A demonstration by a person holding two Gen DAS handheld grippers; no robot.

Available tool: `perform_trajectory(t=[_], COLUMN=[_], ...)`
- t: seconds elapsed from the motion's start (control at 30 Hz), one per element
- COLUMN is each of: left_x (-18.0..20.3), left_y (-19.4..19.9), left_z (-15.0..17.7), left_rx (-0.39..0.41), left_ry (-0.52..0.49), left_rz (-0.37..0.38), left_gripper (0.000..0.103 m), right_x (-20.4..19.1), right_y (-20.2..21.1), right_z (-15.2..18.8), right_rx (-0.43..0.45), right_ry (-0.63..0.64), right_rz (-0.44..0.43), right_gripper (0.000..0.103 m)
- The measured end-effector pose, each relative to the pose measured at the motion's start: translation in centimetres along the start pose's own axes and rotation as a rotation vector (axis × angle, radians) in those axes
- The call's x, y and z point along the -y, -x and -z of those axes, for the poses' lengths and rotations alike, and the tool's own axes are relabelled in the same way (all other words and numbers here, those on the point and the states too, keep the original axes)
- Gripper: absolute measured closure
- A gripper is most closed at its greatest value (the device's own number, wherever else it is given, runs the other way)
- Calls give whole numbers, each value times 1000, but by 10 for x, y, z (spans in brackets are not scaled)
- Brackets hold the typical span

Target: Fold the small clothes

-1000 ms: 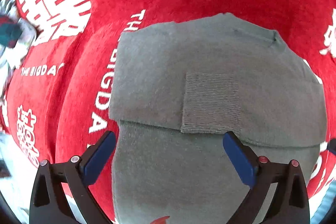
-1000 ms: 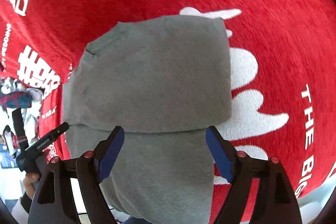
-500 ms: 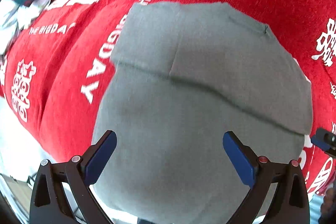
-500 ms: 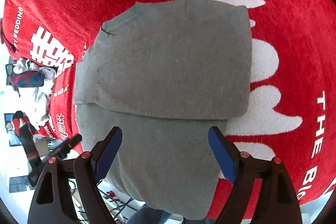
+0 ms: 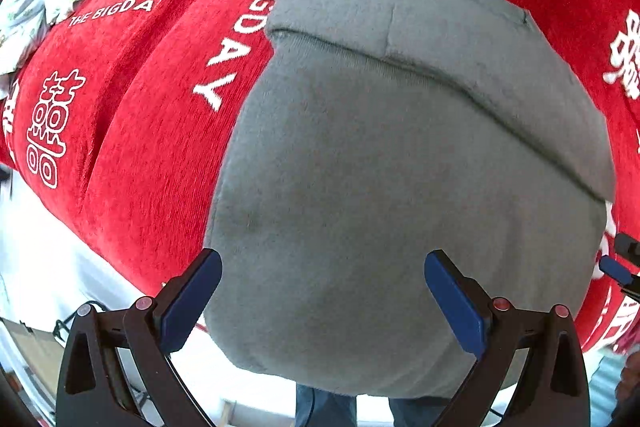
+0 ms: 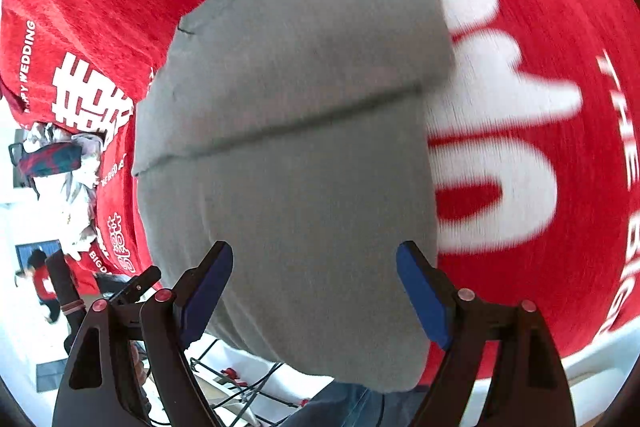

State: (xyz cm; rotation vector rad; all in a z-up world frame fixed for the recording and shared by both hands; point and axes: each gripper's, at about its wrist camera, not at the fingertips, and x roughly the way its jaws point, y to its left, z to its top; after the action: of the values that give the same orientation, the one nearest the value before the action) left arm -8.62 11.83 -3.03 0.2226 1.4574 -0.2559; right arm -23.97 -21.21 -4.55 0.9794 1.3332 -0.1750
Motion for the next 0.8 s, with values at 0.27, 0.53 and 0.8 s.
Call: perform_trajectory(t=[0.27, 0.53, 0.8], left_x=[-1, -3, -30], left_y=[5, 7, -4], left_z=[25, 44, 66], left_rx=[9, 9, -19], left_ry=[-82, -128, -148], left_rz=[4, 13, 49], left_gripper=[1, 1, 1], right_x=[9, 9, 9], right_y=[2, 4, -5], right_z=[39, 57, 89], right_rx=[14, 25, -9], right_ry=[-41, -38, -3], right_rz=[-1, -10, -17], right_gripper=[17, 17, 17])
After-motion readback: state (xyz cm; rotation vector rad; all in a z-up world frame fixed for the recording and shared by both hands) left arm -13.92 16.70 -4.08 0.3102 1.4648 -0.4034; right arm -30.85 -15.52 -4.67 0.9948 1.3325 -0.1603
